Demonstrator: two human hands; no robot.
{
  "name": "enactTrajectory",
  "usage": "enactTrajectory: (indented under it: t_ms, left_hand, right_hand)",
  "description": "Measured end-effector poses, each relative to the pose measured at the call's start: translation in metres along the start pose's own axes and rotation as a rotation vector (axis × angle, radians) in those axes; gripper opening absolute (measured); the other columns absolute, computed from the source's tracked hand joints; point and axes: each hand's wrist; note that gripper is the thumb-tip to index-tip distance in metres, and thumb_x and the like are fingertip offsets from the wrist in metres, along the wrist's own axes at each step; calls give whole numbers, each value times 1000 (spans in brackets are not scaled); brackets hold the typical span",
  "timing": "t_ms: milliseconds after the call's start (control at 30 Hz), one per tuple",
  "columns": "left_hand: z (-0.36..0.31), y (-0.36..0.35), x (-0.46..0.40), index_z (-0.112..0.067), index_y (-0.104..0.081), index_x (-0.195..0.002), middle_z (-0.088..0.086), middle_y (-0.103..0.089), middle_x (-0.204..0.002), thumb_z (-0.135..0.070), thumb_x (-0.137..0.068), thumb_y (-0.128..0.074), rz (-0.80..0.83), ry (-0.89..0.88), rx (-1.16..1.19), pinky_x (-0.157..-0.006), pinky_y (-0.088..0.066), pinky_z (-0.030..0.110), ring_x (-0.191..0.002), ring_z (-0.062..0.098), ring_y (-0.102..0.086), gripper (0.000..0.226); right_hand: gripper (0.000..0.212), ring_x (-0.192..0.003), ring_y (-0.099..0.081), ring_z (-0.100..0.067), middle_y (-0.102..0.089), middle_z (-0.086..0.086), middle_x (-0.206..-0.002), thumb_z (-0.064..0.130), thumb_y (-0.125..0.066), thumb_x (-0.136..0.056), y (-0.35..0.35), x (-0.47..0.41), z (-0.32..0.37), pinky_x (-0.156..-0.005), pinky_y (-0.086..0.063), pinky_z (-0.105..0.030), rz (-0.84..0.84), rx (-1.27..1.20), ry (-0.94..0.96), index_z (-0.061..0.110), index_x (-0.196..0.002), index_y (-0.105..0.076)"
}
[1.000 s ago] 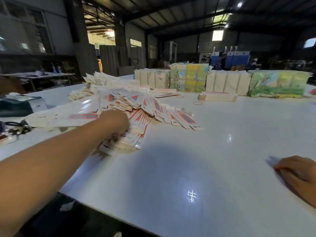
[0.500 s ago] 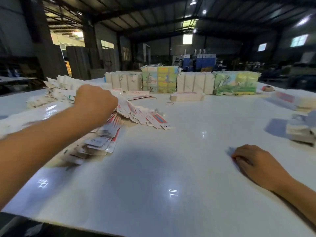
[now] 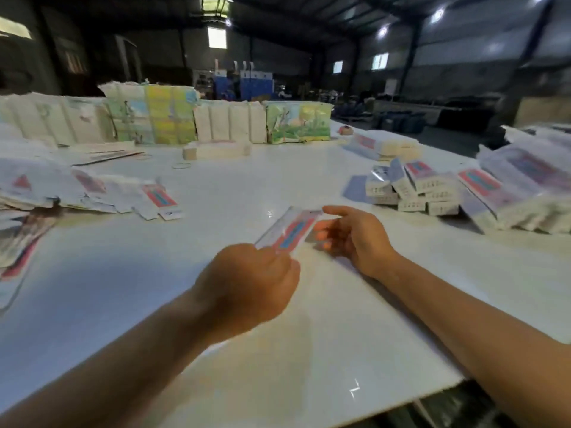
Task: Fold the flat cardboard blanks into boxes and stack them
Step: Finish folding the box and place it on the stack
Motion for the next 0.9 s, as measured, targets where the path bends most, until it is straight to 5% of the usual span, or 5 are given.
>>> enactTrajectory:
  t_ms: [133,333,500,733,900]
  left_hand:
    - [-5,-19,13,-15,-68,-68,8,-69,-69,-18,-62,-82,80,-155,135,-41,-48,26,-53,20,-63,15]
    - [-15,-10,10,-21,-69,-76,2,-72,-78,-41,-51,-89,157,-239,186,-55,-59,38,-67,21,-70,38]
    - [-3,-10,9,-14,-70,-72,8,-70,-72,-38,-74,-55,35,221,400,-51,-52,30,-56,26,-62,28]
    - [1,-24,-6,-12,-19,-144,9,-37,-145,-81,-68,-16,316,615,214,-104,-32,43,-126,28,-43,103]
    - [12,-49,1,-19,-8,-146,1,-39,-136,-78,-74,-41,316,667,286,-90,-39,30,-119,20,-42,99]
  right_hand:
    - [22,-50,-64,-25,-67,-20,-69,25,-43,-99,3,-9,0,-42,-49,-26,16,-8,-55,8,-102,-55]
    - [53,-47,-48,-16,-68,-17,-75,7,-65,-85,11,-17,-5,-40,-35,-25,-20,174,-47,30,-122,-34]
    - [9,-43,-54,-13,-63,-19,-79,-6,-53,-86,7,-9,2,-36,-39,-21,35,-5,-86,1,-91,-54]
    - [29,-64,-71,-19,-73,-15,-84,1,-60,-72,-18,25,-2,-51,-56,-23,466,4,-207,0,-100,-66]
    - [27,-56,-65,-20,-70,-11,-73,10,-61,-71,-21,30,-2,-47,-53,-28,439,55,-38,3,-97,-66]
Point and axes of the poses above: each hand's wrist, its own x-axis away from the middle knuckle, its own y-axis out of the back of the hand, z = x × y
